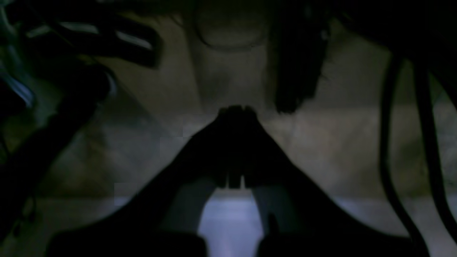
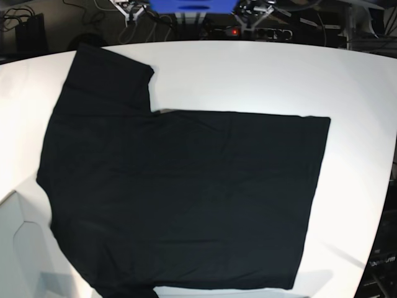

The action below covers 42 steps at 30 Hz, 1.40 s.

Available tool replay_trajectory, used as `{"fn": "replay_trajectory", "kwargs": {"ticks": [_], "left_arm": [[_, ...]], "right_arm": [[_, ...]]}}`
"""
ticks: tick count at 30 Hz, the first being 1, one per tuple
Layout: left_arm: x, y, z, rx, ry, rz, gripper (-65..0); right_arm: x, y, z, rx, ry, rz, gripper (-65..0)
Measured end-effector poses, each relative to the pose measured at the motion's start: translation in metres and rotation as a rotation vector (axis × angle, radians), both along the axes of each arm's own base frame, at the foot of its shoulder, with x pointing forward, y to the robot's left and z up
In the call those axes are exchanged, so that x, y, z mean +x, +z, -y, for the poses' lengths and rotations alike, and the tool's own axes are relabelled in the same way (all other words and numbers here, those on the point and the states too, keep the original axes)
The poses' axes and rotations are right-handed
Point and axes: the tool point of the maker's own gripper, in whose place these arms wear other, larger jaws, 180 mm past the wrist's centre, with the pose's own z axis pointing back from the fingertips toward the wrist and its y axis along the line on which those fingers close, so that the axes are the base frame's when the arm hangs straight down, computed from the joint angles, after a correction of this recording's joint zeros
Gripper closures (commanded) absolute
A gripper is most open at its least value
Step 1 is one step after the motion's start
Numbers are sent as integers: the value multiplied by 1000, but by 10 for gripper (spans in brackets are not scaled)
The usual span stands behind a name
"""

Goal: Fold the T-shirt properly
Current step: 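Move both grippers from rest toward the shirt's collar-edge corners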

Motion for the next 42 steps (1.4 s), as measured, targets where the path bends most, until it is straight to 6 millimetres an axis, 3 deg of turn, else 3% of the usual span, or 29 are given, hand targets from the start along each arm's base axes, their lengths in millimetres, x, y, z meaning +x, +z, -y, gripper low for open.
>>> {"fn": "replay_trajectory", "kwargs": {"ticks": [6,9,14,18,21,27,31,34,37,40,42], "left_arm": [[-25,21,-23,31,-26,51,0],[-32,37,-32,38,-47,87,0],[-11,78,-40,38,-101,239,0],[-7,123,-36,-6,-82,323,0],[-1,152,-41,-45,-43,369,0],[24,198,-46,-107,-37,466,0],[40,225,-66,-53,-13,525,0],[75,251,-73,-24,24,652,0],[100,275,-84,10,21,744,0],[113,286,-86,18,23,784,-11],[129,293,-85,17,27,832,-55]], "right_arm": [[-20,26,2,-2,0,66,0],[-18,45,13,-13,17,115,0],[-10,86,30,-37,46,205,0],[-13,125,30,-34,65,262,0],[-3,152,29,-31,77,325,0],[13,199,31,-28,106,413,0],[43,231,33,-39,120,510,0],[73,254,47,-85,119,607,0],[91,268,54,-109,121,666,-4],[109,269,66,-144,115,702,-91],[121,273,69,-156,112,743,-169]]}}
